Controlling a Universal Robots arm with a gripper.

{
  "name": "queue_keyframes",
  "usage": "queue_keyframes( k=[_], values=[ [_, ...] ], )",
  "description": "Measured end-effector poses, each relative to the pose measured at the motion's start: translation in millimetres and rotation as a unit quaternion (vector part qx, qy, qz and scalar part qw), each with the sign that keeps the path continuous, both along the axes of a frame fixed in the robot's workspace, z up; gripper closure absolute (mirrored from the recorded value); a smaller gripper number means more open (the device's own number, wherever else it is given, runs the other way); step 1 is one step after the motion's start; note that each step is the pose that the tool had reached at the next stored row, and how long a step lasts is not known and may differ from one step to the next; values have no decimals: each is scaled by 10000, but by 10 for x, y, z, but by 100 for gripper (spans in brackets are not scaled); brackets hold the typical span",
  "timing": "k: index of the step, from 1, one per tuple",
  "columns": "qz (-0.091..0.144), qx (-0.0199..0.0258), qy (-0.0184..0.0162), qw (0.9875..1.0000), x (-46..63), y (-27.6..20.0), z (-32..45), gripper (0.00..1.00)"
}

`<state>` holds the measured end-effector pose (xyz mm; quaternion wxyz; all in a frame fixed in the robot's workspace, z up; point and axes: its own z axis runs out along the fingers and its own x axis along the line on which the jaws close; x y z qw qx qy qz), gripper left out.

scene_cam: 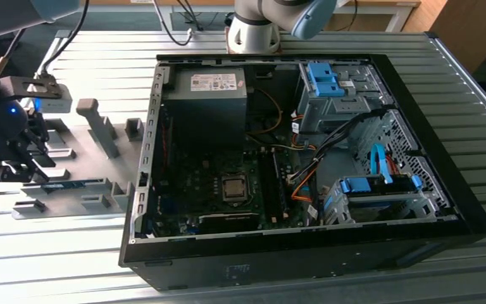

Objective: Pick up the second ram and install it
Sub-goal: 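Pick up the second ram and move it above second insertion slot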

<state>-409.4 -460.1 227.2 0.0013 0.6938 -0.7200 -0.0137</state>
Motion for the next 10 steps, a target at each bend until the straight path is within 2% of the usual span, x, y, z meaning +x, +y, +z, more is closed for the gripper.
queue_keyframes(
  k=[10],
  values=[
    [0,0,0,10000,0,0,-49,63]
  ],
)
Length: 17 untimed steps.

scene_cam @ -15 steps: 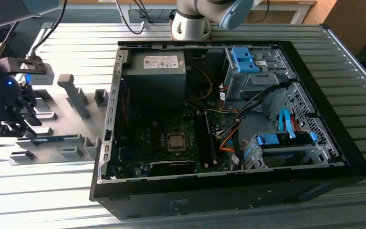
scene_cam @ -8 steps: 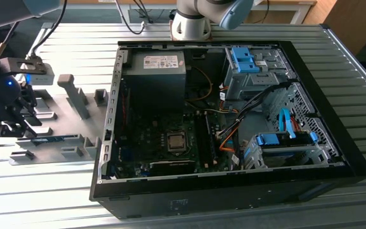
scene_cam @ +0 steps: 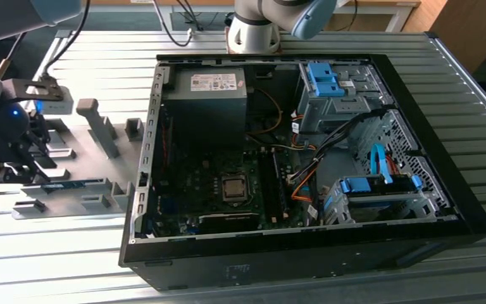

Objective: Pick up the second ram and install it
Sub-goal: 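Pick up the second ram and move it above second insertion slot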

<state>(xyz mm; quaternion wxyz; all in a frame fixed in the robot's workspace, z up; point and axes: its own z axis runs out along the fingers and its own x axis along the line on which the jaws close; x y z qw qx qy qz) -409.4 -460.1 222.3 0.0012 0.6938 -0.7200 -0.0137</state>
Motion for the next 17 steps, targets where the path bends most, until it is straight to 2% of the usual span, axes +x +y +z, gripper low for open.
queue_keyframes(
  k=[4,9,17],
  values=[
    [11,0,0,10000,-1,-1,-52,63],
    [141,0,0,9999,0,-2,-98,63],
    [141,-1,-36,9999,0,-2,-171,63]
  ],
)
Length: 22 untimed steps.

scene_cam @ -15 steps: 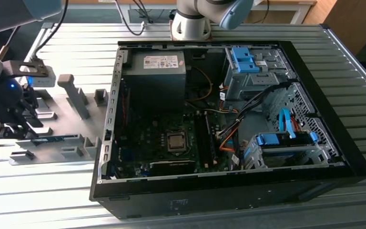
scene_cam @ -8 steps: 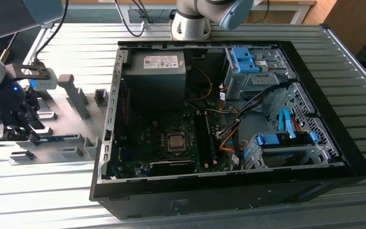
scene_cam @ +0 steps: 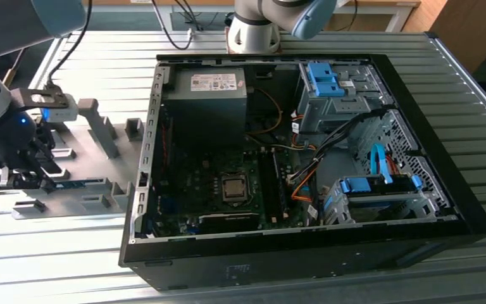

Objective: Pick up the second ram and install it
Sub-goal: 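Pick up the second ram and move it above second insertion slot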

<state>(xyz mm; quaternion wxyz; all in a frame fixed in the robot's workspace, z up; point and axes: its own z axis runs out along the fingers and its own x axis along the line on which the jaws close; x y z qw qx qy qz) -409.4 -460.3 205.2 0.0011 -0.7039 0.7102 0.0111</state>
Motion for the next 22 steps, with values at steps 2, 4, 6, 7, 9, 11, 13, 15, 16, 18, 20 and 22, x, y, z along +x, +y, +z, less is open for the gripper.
queue_keyframes(
  k=[2,4,6,7,9,11,13,15,16,18,20,22],
  values=[
    [0,0,-11,10000,-1,-2,-24,63],
    [-1,-3,-20,10000,-2,-5,-45,63],
    [-1,-4,-34,10000,-1,-9,-65,63],
    [2,-4,-42,10000,0,-10,-74,63],
    [5,-4,-61,10000,1,-11,-87,63],
    [5,-4,-75,10000,1,-10,-90,63],
    [5,-4,-81,10000,0,-10,-93,64],
    [5,-5,-84,10000,0,-11,-96,71],
    [5,-6,-86,10000,0,-12,-98,71],
    [5,-11,-87,10000,0,-13,-104,71],
    [5,-14,-88,10000,0,-13,-111,71],
    [5,-18,-88,10000,0,-13,-119,71]
  ],
)
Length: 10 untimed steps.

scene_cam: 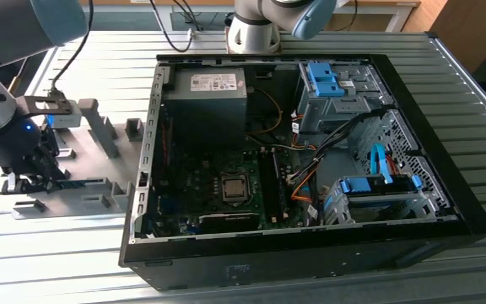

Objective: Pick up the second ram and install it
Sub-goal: 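Pick up the second ram and move it above second insertion slot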

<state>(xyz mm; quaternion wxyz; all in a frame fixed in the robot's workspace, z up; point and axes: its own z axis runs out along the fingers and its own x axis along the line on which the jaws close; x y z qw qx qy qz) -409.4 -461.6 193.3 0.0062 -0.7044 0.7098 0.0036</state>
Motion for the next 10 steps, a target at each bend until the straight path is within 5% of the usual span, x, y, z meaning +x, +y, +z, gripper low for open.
queue_keyframes(
  k=[10],
  values=[
    [0,-3,0,10000,10,0,-16,71]
  ],
)
